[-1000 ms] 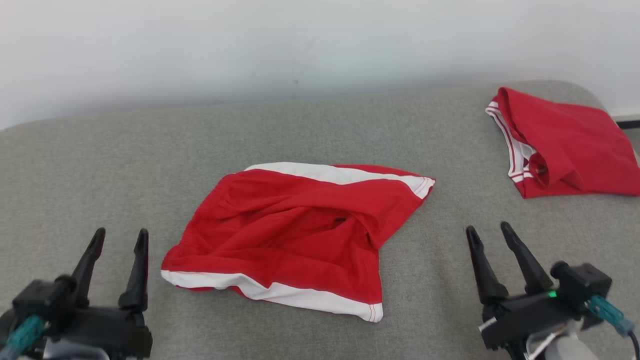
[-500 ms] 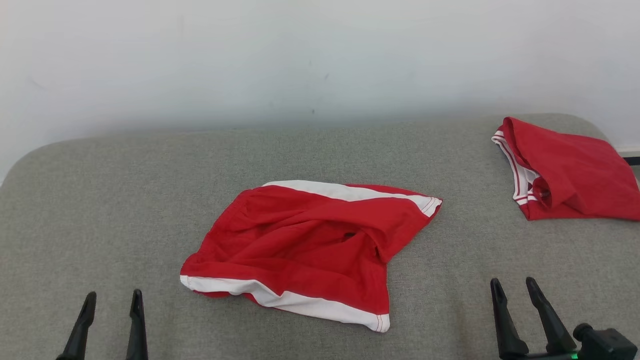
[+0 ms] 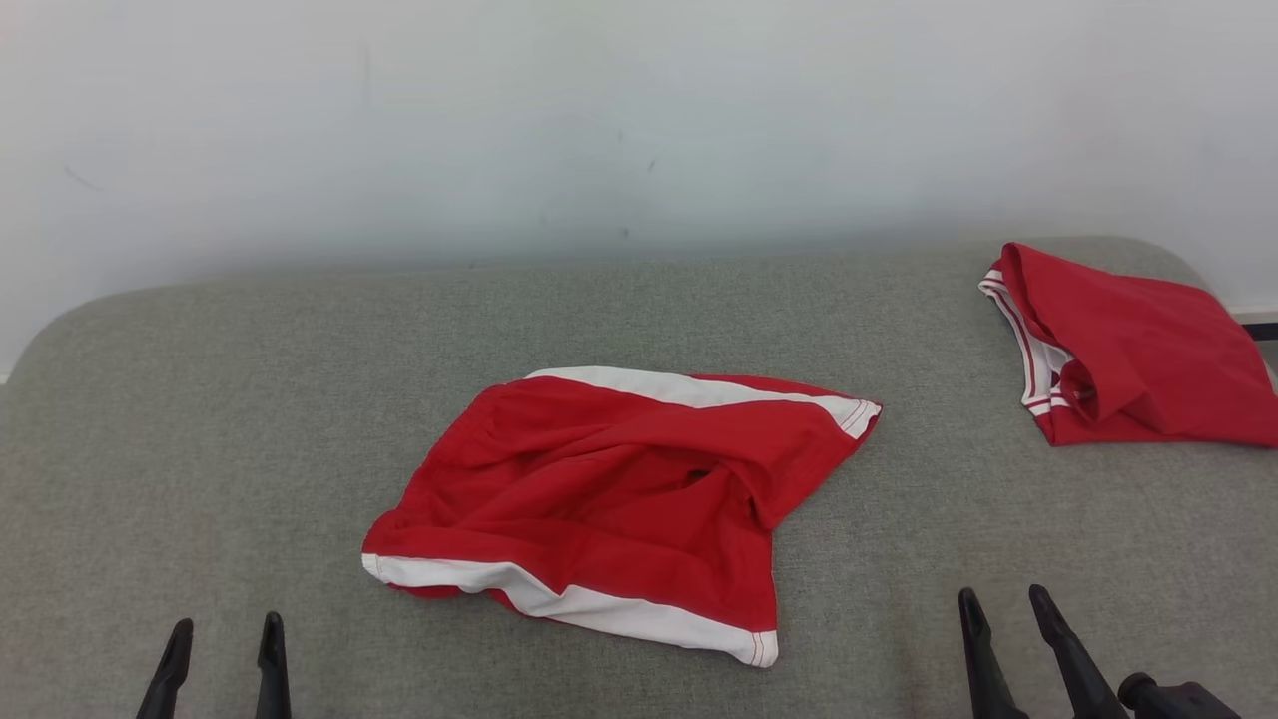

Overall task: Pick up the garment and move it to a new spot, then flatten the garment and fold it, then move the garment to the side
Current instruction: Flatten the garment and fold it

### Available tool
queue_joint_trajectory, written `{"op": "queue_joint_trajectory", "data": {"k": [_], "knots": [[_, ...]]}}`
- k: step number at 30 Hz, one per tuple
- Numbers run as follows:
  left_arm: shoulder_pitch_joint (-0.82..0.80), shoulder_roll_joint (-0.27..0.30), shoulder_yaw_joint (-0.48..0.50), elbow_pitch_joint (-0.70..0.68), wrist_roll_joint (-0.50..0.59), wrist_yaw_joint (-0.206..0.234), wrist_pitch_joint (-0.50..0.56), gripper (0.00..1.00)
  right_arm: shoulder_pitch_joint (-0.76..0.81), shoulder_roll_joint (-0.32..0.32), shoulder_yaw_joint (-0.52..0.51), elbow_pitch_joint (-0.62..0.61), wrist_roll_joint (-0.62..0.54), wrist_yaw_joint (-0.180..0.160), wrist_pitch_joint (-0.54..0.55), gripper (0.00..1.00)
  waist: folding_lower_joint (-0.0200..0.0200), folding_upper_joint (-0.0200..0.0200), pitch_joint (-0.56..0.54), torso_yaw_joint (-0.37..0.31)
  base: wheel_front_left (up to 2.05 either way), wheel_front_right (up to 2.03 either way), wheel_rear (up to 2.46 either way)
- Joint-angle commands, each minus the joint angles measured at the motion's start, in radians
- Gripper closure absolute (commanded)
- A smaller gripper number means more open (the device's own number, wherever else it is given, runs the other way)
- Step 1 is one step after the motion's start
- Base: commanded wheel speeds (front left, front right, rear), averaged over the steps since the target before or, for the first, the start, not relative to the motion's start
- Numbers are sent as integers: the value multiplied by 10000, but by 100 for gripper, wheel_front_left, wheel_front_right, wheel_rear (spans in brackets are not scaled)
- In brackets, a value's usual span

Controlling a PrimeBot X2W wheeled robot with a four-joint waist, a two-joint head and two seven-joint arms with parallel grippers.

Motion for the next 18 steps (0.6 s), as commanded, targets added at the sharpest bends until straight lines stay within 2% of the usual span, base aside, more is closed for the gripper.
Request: {"op": "queue_joint_trajectory", "data": {"k": [1,10,18], "knots": [[-19,-63,113,38,105,-61,-3,0,8,-32,73,57,-49,-27,-45,0,1,1,-8,7,0,0,0],[-303,-309,172,132,342,-235,-3,0,-498,-55,848,856,147,-27,-46,0,1,1,71,369,0,0,0],[-683,-414,-17,344,373,-296,-3,0,-1519,94,1983,2780,532,-27,-17,0,1,1,258,1024,0,0,0]]}}
